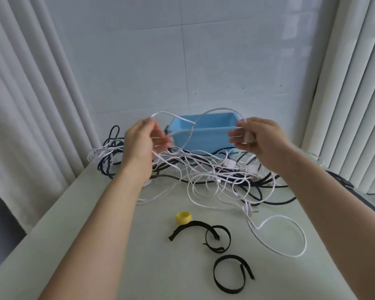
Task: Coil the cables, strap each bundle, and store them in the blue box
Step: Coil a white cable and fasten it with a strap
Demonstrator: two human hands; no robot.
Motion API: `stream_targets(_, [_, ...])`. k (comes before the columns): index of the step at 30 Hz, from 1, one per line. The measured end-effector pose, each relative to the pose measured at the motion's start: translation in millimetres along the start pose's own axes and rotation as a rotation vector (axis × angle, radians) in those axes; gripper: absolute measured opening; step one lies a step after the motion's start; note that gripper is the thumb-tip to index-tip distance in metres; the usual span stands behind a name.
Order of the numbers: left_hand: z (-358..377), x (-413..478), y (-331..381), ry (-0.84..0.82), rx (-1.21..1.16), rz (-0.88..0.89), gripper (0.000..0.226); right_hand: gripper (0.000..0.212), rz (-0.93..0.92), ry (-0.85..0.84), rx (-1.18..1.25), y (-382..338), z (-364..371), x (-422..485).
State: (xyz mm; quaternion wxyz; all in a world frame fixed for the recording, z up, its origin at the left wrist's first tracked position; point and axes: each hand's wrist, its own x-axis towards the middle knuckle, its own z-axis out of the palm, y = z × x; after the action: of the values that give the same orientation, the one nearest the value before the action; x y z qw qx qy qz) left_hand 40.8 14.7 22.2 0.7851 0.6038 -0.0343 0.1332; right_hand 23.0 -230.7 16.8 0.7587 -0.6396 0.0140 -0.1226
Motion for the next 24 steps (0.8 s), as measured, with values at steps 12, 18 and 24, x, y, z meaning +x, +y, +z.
stream_targets(12, [-69, 38, -38, 0.866, -0.350, -0.217, 0.013, 0.025, 0.312, 0.244, 1.070, 7, -45, 21])
stream_targets(18, [-55, 28, -43, 0.789, 0.364, -0.040, 0.045, 0.044, 0.280, -0.091, 0.881, 7, -30, 13])
stream_targets(24, [-10, 14, -33, 0.201, 0.608, 0.501, 0.053, 0.044, 0.149, -0.539, 0.358, -9, 0, -7])
